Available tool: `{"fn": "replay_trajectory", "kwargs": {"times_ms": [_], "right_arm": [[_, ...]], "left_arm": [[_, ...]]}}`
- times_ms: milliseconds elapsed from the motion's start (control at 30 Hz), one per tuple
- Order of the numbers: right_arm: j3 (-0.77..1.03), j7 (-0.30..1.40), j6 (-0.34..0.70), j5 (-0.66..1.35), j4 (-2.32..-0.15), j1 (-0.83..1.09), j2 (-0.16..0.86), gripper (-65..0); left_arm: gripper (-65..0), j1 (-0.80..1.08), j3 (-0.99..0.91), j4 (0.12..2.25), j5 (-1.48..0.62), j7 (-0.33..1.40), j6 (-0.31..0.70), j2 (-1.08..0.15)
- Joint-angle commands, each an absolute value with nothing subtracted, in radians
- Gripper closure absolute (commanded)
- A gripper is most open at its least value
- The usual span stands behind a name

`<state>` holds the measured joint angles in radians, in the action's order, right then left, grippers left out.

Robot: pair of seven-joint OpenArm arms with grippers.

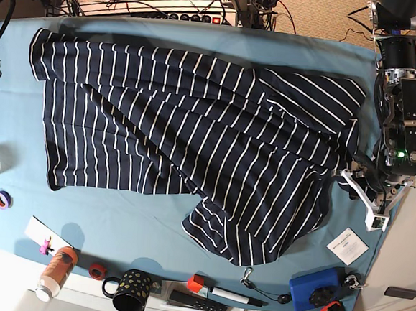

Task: Layout the t-shirt on the table in an organized manner, then fold the t-shirt properly
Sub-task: 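Release the edge and move the left gripper along the shirt's side, then grasp the shirt's side with the left gripper and pull it outward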

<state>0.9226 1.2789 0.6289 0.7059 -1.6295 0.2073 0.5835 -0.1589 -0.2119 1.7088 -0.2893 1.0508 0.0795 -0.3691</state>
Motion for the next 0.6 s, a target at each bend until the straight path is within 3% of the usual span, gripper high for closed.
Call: {"fn": "replay_trajectory", "kwargs": {"times_ms": [0,200,400,567], "right_arm": [[0.93,1.241,0.632,0.721,-1.642,0.196,0.606,-15.7],[0.83,1.111,0.632,0.754,-1.642,0.186,0.595,-15.7],[0.577,1.006,0.63,0.619,-1.641,0.156,0.577,-15.7],[0.458,0.984,0.596,0.544,-1.641,0.084,0.498,-15.7]], "left_arm": [[-22.8,-0.18,-0.218,1.725,-0.303,0.999,0.08,-0.382],[-22.8,-0.227,-0.21,1.641,-0.45,0.854,0.299,-0.373],[-22.8,-0.413,-0.104,1.404,-0.37,0.814,0.379,-0.371],[-22.8,-0.55,0.067,1.189,-0.256,0.767,0.419,-0.371]]}}
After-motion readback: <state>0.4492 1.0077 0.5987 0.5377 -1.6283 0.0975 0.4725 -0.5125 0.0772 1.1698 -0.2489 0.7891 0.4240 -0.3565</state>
